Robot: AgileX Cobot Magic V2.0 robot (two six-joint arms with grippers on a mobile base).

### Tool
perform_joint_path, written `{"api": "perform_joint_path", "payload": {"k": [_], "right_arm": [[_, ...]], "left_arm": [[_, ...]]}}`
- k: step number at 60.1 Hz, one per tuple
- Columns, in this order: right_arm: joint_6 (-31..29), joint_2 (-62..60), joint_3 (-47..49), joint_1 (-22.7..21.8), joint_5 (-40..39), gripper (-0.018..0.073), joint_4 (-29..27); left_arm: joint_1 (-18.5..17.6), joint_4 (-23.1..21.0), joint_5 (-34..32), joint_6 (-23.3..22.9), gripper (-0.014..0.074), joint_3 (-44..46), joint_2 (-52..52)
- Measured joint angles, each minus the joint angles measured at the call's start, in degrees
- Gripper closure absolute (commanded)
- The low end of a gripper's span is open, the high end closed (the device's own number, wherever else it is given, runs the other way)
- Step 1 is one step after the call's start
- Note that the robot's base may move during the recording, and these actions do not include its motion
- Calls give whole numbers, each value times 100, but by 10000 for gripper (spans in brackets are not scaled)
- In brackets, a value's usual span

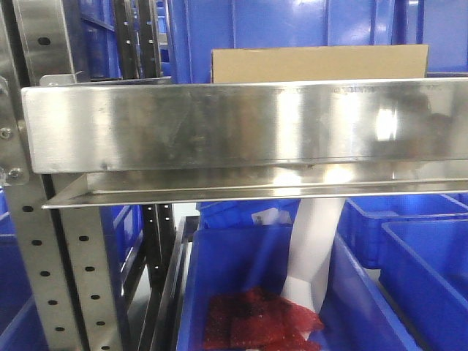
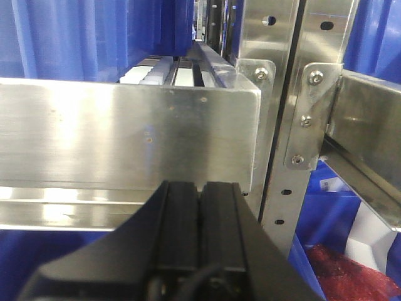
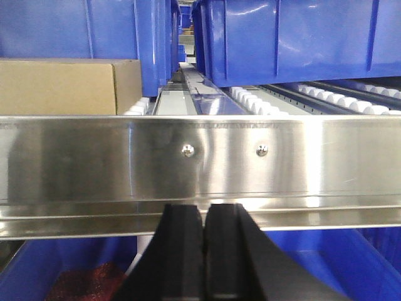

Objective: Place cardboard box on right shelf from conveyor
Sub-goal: 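Withdraw the right gripper from the box on the shelf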

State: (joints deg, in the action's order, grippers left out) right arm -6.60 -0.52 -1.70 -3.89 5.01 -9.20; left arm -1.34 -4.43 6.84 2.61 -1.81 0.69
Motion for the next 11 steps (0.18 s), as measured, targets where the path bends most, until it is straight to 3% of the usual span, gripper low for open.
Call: {"api": "perform_joint_path", "payload": {"k": [11], "right_arm": [[0, 0, 0, 0, 0, 524, 0]], "left_arm": [[0, 0, 0, 0, 713, 0, 0]]}}
